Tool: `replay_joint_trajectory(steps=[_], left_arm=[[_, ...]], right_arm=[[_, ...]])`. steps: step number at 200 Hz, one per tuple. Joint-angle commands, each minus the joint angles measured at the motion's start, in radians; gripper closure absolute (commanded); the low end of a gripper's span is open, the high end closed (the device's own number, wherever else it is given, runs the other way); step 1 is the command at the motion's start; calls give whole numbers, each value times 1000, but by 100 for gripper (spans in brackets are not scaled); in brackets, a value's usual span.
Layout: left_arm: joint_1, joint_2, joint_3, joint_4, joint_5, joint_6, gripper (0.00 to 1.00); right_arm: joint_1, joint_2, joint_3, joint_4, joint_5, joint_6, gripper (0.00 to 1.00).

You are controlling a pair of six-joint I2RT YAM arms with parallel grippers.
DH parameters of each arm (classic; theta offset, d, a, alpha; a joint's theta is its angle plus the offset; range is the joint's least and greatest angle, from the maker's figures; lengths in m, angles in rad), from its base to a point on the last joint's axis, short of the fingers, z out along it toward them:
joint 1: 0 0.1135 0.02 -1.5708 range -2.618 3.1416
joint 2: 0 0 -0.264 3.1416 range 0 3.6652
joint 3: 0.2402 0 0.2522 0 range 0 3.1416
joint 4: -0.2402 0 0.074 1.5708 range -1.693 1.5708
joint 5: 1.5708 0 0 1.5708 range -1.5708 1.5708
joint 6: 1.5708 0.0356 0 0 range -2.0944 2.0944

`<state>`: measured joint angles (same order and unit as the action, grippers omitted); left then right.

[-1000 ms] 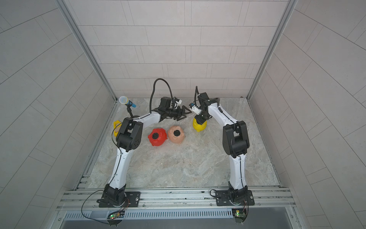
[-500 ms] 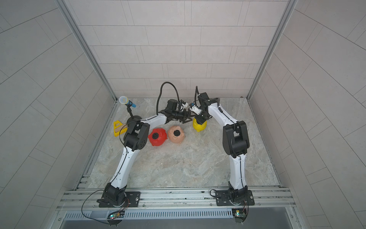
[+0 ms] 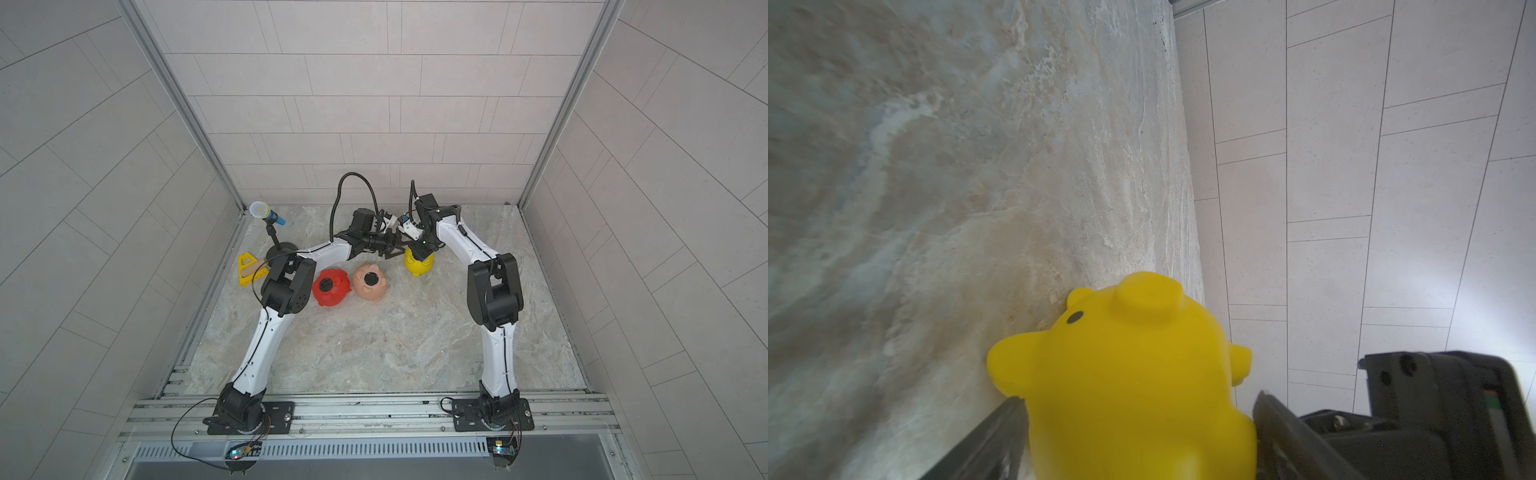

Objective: Close piggy banks
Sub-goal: Hold the piggy bank at the center of the board, then screw the knob on the piggy bank.

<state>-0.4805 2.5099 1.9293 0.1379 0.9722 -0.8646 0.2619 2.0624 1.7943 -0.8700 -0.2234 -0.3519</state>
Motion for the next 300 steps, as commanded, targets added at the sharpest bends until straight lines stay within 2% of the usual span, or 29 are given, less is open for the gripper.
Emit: replay_joint_trajectory(steps=[1, 58, 137, 194, 268, 300], left_arm=[[-5, 40, -1, 4, -12, 7, 12], [-5, 47, -2, -11, -25, 4, 14], [-5, 49, -9, -15, -34, 7, 15], [-4, 53, -9, -12, -39, 3, 15], [-5, 56, -9, -13, -40, 3, 15], [-5, 56, -9, -12, -39, 3, 16]], right_arm=[[-6, 93, -43, -33, 72, 54, 100], [-6, 102, -31, -33, 89, 134, 100], [-7, 160, 48, -107, 146, 418, 100], [12, 162, 37, -101, 128, 532, 100], [20, 119, -2, -55, 101, 741, 100], [20, 113, 1, -45, 86, 782, 100]])
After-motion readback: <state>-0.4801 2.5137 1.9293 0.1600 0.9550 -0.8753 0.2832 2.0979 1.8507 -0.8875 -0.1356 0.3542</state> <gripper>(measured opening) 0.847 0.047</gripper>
